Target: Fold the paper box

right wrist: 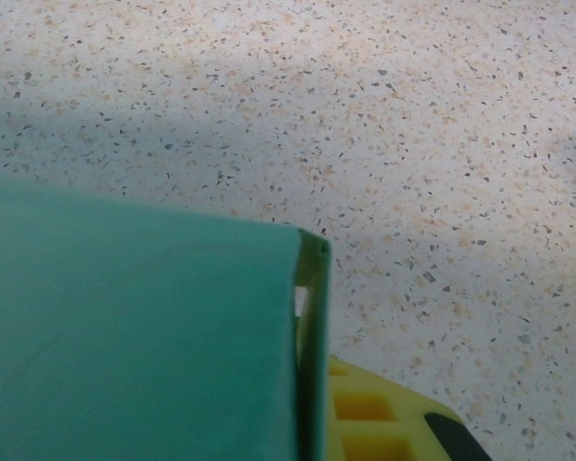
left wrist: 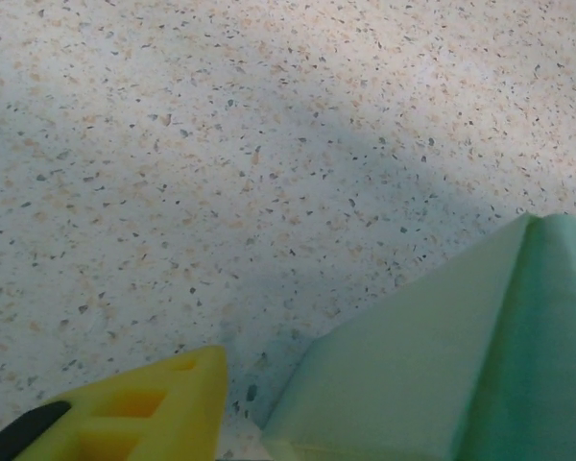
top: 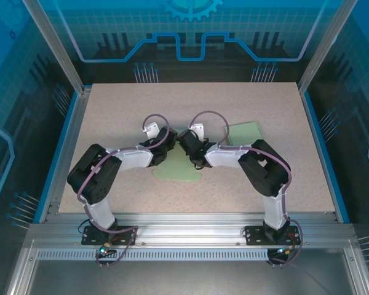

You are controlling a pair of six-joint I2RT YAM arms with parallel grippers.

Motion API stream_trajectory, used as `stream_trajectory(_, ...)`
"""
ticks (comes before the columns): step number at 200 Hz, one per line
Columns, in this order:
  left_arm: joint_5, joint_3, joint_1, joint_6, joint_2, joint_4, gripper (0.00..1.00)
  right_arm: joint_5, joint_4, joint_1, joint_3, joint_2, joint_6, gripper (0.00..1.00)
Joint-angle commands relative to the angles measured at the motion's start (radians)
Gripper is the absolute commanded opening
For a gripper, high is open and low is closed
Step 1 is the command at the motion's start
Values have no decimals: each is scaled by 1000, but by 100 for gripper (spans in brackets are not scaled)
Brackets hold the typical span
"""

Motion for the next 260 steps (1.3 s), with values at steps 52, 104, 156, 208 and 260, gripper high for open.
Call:
stream_trajectory(52, 89, -72, 4, 96, -101, -13, 54, 45, -307, -9, 102, 43, 32, 0)
stream_trajectory(104, 136, -81, -7, 76, -96, 4, 54, 151, -467, -10, 185, 92, 87, 0)
stream_trajectory(156, 211, -85, -24, 75, -151, 6, 67, 270, -628, -11, 272, 178, 156, 0)
stream_trajectory(208, 272, -111, -33, 59, -249, -36, 76, 210, -612, -24, 292, 184, 100, 0)
stream_trajectory(260, 241, -118, -32, 153, -305, -109, 75, 99, -600, -48, 292, 127, -19, 0)
